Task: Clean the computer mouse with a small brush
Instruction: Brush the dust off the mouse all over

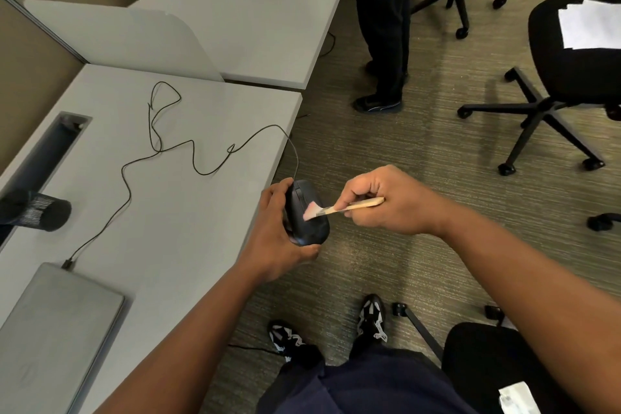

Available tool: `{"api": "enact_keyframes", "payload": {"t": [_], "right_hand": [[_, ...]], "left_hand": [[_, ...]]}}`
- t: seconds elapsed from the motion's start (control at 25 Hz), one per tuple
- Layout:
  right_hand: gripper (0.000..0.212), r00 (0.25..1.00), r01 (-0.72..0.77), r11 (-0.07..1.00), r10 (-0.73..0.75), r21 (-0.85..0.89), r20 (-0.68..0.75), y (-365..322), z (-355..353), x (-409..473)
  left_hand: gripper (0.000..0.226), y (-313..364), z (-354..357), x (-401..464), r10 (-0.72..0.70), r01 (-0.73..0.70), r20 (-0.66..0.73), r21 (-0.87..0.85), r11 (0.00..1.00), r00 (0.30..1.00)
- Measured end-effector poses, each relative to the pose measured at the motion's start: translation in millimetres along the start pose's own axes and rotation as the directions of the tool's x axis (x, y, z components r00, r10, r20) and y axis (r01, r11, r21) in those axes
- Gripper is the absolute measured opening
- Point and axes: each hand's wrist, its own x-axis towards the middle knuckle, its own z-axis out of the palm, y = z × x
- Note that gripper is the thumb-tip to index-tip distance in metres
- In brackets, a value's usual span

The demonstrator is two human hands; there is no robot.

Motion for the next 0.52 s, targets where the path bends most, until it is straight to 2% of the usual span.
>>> {"api": "enact_keyframes", "payload": {"t": [0.12,0.2,0.24,0.32,0.4,0.52], "right_hand": [[0.024,0.997,-0.037,0.996,0.043,-0.084,0.066,2,-12,-1],[0.022,0.999,-0.038,0.994,0.039,-0.099,0.011,4,-15,-2],[0.021,0.998,-0.028,0.998,0.025,-0.054,-0.049,4,-15,-1],[0.011,0.987,0.004,0.981,0.026,0.192,-0.155,2,-10,0],[0.015,0.978,0.033,0.93,0.045,0.366,-0.203,2,-2,2],[0.012,0.976,0.003,0.946,0.067,0.325,-0.205,5,8,6]], "left_hand": [[0.132,-3,0,0,-0.01,0.01,0.003,0.021,1.0,1.0],[0.133,-4,-2,0,-0.012,0.011,0.008,0.035,0.999,1.0],[0.133,-4,-3,0,-0.011,0.01,0.01,0.04,0.999,1.0],[0.133,-4,-2,0,-0.005,0.004,0.016,0.045,0.999,1.0],[0.133,-2,-1,0,0.001,-0.002,0.019,0.047,0.999,1.0],[0.133,0,-1,0,0.004,-0.005,0.015,0.053,0.999,1.0]]}}
